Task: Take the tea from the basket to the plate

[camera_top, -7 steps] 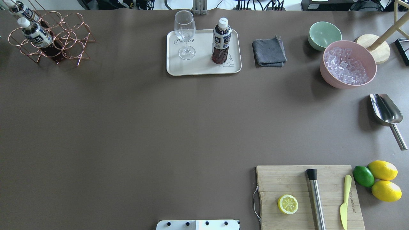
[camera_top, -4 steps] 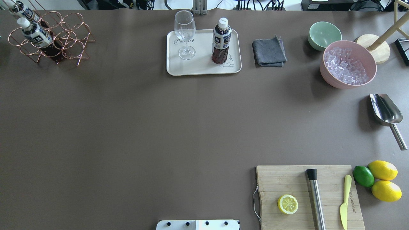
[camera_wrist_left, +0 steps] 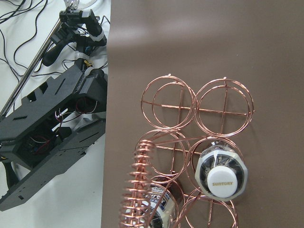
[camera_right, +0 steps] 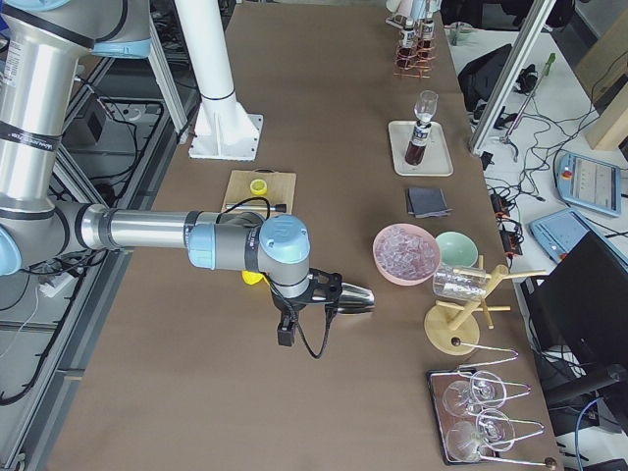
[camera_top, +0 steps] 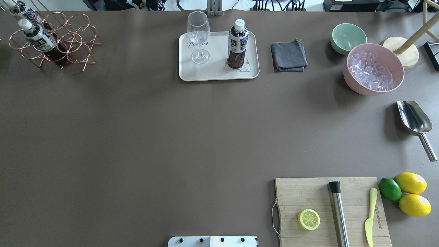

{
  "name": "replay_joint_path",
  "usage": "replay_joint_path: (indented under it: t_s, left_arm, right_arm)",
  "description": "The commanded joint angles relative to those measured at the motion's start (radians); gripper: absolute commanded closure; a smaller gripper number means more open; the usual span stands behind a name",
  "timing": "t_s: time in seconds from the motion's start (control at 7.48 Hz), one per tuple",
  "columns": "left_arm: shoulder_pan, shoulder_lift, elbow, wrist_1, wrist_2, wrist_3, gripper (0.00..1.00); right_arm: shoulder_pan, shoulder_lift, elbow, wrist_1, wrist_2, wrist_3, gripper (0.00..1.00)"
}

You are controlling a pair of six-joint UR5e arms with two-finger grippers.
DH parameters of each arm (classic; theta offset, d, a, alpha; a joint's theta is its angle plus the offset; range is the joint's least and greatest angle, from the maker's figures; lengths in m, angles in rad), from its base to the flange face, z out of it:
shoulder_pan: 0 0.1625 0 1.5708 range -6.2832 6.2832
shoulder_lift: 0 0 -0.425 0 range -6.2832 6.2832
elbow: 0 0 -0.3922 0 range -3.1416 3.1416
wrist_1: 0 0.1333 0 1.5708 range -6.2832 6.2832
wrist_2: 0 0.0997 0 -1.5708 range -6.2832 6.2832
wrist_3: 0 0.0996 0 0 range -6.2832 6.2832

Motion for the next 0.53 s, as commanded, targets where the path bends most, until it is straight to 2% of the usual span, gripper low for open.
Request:
replay_joint_path:
  t_s: [0.0,0.27,0.4]
  left_arm:
    - [-0.03,0.058,-0.147,0.001,-0.057,-0.192,0.02]
    - [-0.03,0.214,-0.302,-0.013,-0.057,-0.596,0.02]
    - [-0.035,0.282,-0.336,-0.018,-0.057,-0.768,0.02]
  right_arm:
    - [0.002,-0.018,0.011,0.007,0.0,-0.019,0.0]
    - [0.002,-0.018,0.011,0.008,0.0,-0.02,0.0]
    - [0.002,-0.018,0.011,0.008,0.0,-0.02,0.0]
